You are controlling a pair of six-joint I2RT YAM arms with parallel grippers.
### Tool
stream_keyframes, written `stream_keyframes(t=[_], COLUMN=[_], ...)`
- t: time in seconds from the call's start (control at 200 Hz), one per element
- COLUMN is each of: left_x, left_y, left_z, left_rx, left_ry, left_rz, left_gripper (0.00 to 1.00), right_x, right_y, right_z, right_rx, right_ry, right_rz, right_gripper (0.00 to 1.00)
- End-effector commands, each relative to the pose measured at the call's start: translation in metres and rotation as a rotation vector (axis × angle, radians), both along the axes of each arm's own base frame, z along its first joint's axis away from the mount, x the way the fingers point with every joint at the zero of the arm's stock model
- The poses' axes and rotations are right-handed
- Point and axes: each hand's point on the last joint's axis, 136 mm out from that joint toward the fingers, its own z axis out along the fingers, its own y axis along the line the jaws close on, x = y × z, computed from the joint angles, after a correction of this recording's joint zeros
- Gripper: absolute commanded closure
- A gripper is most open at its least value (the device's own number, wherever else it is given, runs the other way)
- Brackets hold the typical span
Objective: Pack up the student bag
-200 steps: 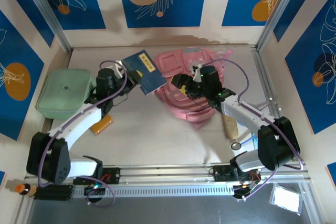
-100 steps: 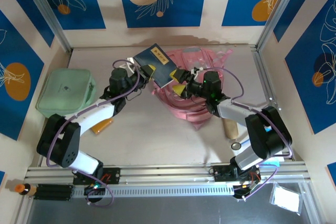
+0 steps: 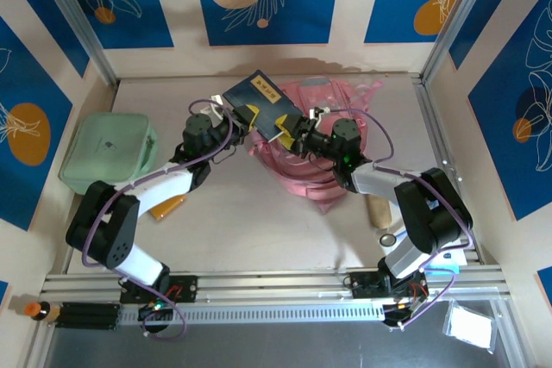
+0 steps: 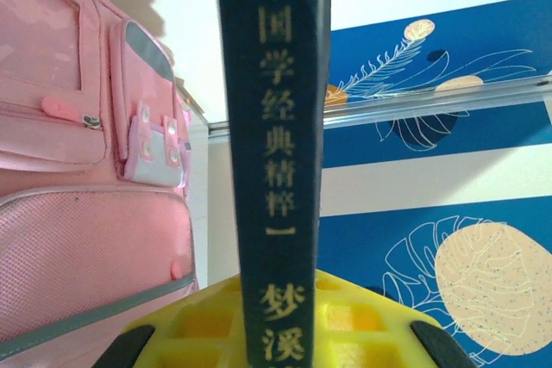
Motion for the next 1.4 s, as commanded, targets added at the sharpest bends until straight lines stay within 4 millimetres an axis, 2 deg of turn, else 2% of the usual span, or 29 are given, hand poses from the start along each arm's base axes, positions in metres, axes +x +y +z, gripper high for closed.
stream_keyframes(t=[0.0, 0.045, 0.095, 0.165, 0.23, 0.315, 0.39, 0.51, 0.62, 0.725, 0.825, 1.03, 1.245, 1.395], left_x=[-0.004, -0.005, -0.007, -0.010, -0.012, -0.016, -0.021, -0.030, -0.040, -0.045, -0.047, -0.052, -0.054, -0.060], left_y=[-0.003, -0.003, -0.001, 0.002, 0.006, 0.010, 0.011, 0.013, 0.003, -0.015, -0.037, -0.092, -0.128, -0.149], left_z=[0.017, 0.013, 0.006, -0.005, -0.013, -0.022, -0.026, -0.031, -0.027, -0.026, -0.034, -0.047, -0.080, -0.104], left_rx=[-0.050, -0.041, -0.024, 0.012, 0.055, 0.145, 0.267, 0.503, 0.682, 0.837, 0.986, 1.152, 1.425, 1.550], left_ry=[-0.051, -0.039, -0.021, 0.000, 0.012, 0.016, -0.006, -0.048, -0.129, -0.211, -0.271, -0.423, -0.497, -0.538], left_rz=[-0.023, -0.031, -0.033, -0.035, -0.035, -0.042, -0.069, -0.106, -0.176, -0.247, -0.319, -0.494, -0.649, -0.749], left_gripper=[1.00, 0.99, 0.97, 0.90, 0.78, 0.57, 0.44, 0.29, 0.19, 0.15, 0.12, 0.02, 0.02, 0.06], right_x=[0.002, 0.002, 0.002, 0.001, 0.001, 0.000, -0.001, -0.003, -0.006, -0.009, -0.012, -0.022, -0.032, -0.039], right_y=[0.006, 0.007, 0.007, 0.001, -0.005, -0.016, -0.029, -0.055, -0.084, -0.116, -0.144, -0.189, -0.229, -0.247], right_z=[0.005, 0.004, 0.001, -0.005, -0.009, -0.013, -0.011, -0.005, -0.001, 0.006, 0.012, 0.012, 0.008, 0.006], right_rx=[0.007, -0.003, -0.018, -0.037, -0.062, -0.112, -0.160, -0.265, -0.429, -0.530, -0.586, -0.704, -0.744, -0.733], right_ry=[-0.024, -0.021, -0.016, -0.019, -0.025, -0.037, -0.062, -0.111, -0.135, -0.155, -0.152, -0.109, -0.032, 0.010], right_rz=[0.022, 0.043, 0.051, 0.035, 0.017, -0.007, -0.033, -0.089, -0.157, -0.237, -0.304, -0.421, -0.526, -0.571], right_gripper=[0.67, 0.79, 0.88, 0.95, 1.00, 1.00, 1.00, 1.00, 1.00, 1.00, 1.00, 1.00, 1.00, 1.00])
